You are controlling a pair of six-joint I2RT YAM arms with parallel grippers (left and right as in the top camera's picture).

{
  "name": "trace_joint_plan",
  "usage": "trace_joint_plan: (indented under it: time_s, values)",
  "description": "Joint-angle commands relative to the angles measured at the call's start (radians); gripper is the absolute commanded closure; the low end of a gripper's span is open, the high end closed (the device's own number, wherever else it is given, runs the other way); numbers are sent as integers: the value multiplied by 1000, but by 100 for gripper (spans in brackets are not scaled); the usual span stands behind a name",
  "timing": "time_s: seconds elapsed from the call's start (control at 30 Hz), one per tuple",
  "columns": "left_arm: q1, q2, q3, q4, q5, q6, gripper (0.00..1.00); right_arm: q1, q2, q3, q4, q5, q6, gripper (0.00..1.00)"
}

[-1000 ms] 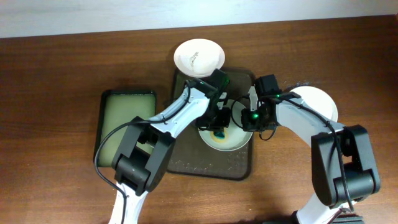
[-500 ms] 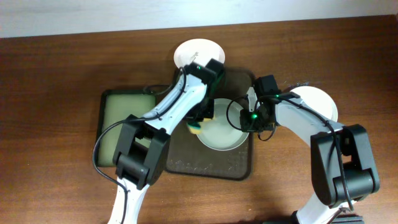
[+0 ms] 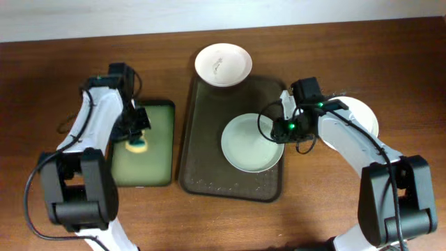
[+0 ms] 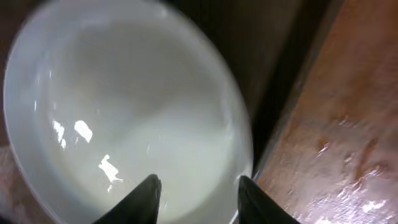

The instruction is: Clean dirty plates on tray and stack at the side

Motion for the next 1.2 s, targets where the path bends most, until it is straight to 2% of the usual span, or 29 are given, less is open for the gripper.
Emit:
trace_joint_plan:
  time_s: [0.0,0.07,0.1,0.13,0.17,0.2,0.37,0.4,0.47,0.5,0.53,0.63,0.73,0.83,0.9,0.97,1.1,1.17]
  values:
    - [-3,-44,-138,113,57,30,97,-24,-5,16,27,29,-98,55]
    - [-3,-58,-141,118,67,30,91,-20,40,15,38,89,-98,57]
    - [-2,-83,-141,111,84,30,80,-19,65,15,38,78,-98,61]
    - [-2,-124,-141,107,88,30,65,-14,85,15,50,73,-97,70]
    - [-2,-158,-141,108,87,30,58,-8,93,15,68,54,-97,77]
    - [-2,-195,-141,108,87,30,52,5,96,15,85,48,-97,79]
    - [-2,-216,-141,92,87,30,45,38,82,66,91,72,-101,77]
    - [-2,-216,-141,93,87,30,41,39,83,66,91,72,-101,76]
    - [-2,-216,-141,90,87,30,27,38,113,65,78,83,-100,76]
    - [-2,-216,-141,88,87,30,7,38,151,65,76,82,-100,76]
    - [-2,-216,-141,84,87,30,0,38,172,65,76,82,-100,76]
    - [-2,-216,-141,84,87,29,0,38,177,68,64,66,-88,96]
    - [-2,-216,-141,82,87,29,0,43,30,101,-10,116,-61,96]
    - [-2,-216,-141,82,87,29,0,178,-127,103,-14,464,-29,96]
    - [-2,-216,-141,82,87,29,0,344,-169,103,-9,812,21,96]
    - [-2,-216,-141,82,87,29,0,443,-176,104,-8,938,21,96]
    - [-2,-216,-141,82,87,29,0,659,-179,121,-8,1324,20,96]
    - [-2,-216,-141,82,87,29,0,743,-180,121,-8,1413,18,96]
